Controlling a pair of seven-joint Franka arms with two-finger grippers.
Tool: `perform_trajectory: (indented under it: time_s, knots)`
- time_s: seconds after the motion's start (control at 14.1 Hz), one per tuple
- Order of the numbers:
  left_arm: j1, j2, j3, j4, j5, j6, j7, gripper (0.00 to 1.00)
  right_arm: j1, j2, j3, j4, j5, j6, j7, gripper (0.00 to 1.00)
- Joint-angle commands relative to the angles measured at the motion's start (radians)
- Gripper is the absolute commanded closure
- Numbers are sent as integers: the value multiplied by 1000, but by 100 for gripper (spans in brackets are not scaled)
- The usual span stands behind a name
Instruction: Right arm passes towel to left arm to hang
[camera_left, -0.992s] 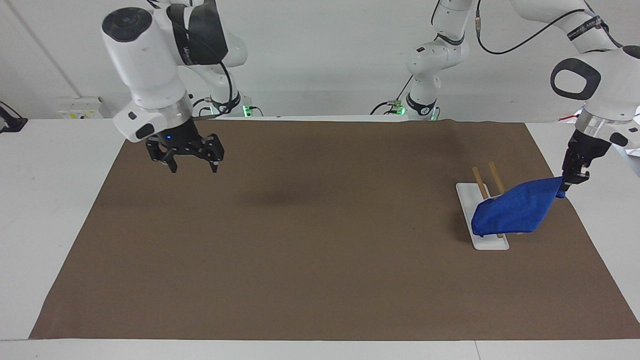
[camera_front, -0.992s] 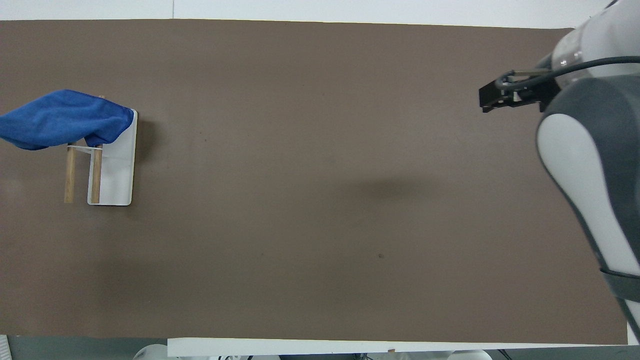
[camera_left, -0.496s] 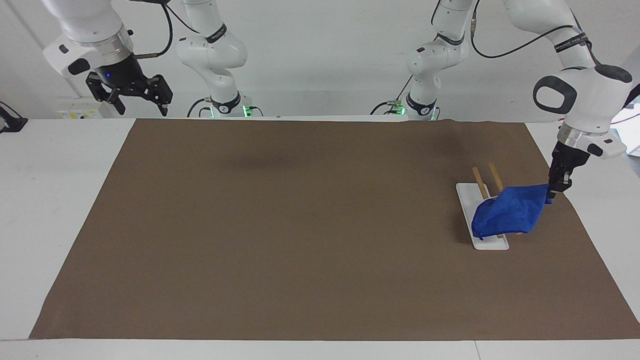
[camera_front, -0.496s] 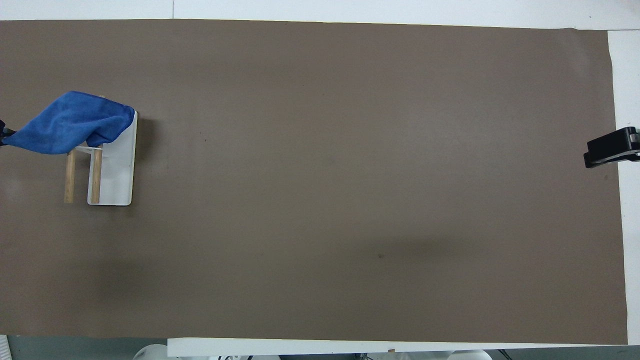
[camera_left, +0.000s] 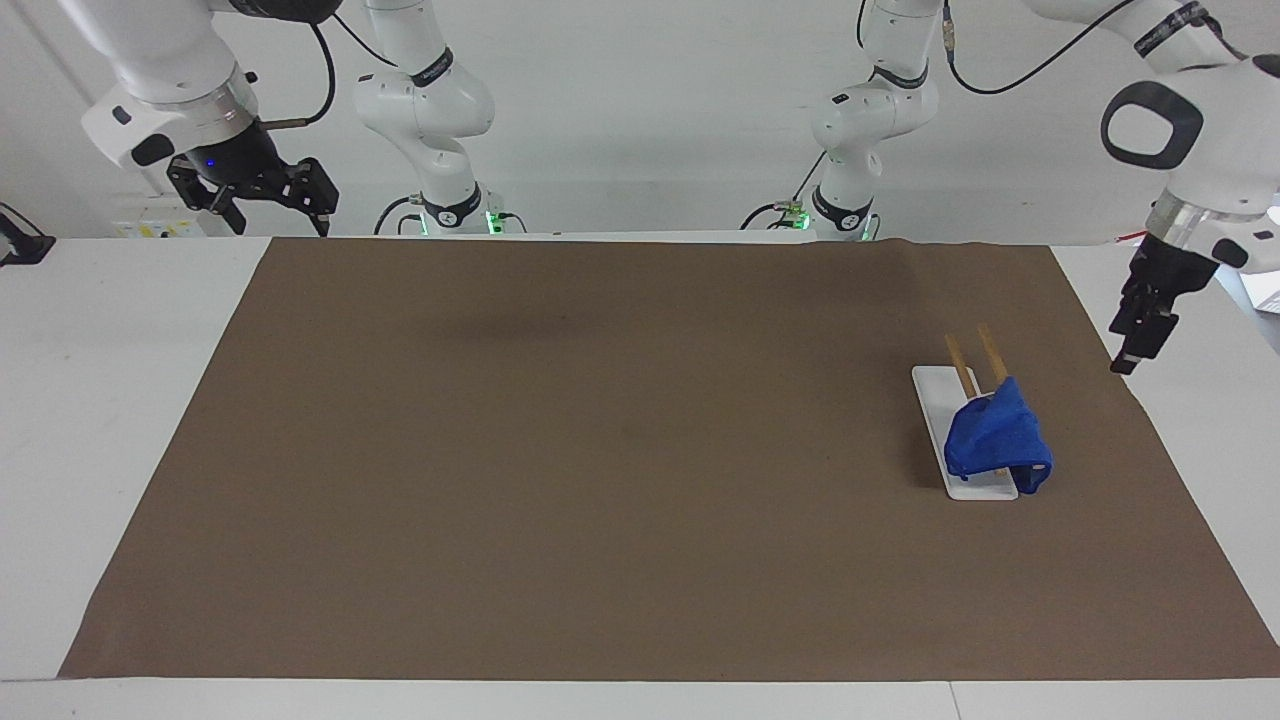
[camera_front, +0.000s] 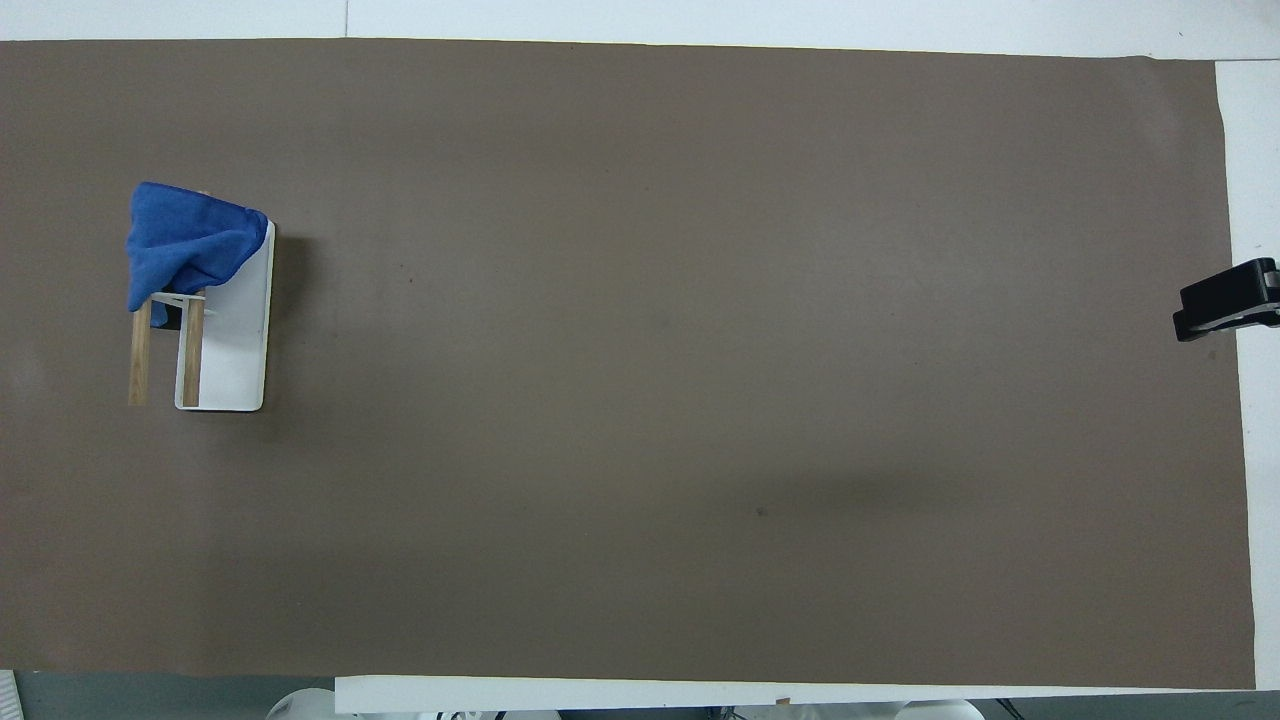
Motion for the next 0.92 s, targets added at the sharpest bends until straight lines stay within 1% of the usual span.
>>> perform_trajectory:
  time_s: [0.0, 0.14, 0.28, 0.43, 0.5, 0.57, 0.64, 0.71, 0.85]
  knots:
    - [-102, 22, 6, 131, 68, -212, 157, 0, -11, -6, 13, -6, -7, 13, -25, 0]
    - [-183, 17, 7, 139, 105, -287, 302, 0, -9, -7, 13, -15, -6, 11, -29, 0]
    - [-189, 20, 6, 148, 102, -304, 460, 0, -8, -9, 13, -19, -4, 13, -29, 0]
    - [-200, 40, 0, 173, 107, -309, 493, 0, -6, -9, 14, -19, 0, 8, -31, 0]
    - [-205, 79, 0, 229, 110, -333, 493, 0, -6, -10, 14, -19, 20, 7, -29, 0]
    - [-209, 150, -3, 326, 119, -420, 496, 0, -12, -10, 14, -19, 40, 8, -28, 0]
    - [-211, 231, -11, 446, 124, -505, 526, 0, -17, -10, 13, -19, 54, 10, -29, 0]
    - [-209, 256, -14, 496, 122, -540, 569, 0, -17, -10, 13, -19, 54, 10, -31, 0]
    - [-208, 255, -13, 497, 119, -545, 603, 0, -17, -10, 13, -19, 54, 10, -25, 0]
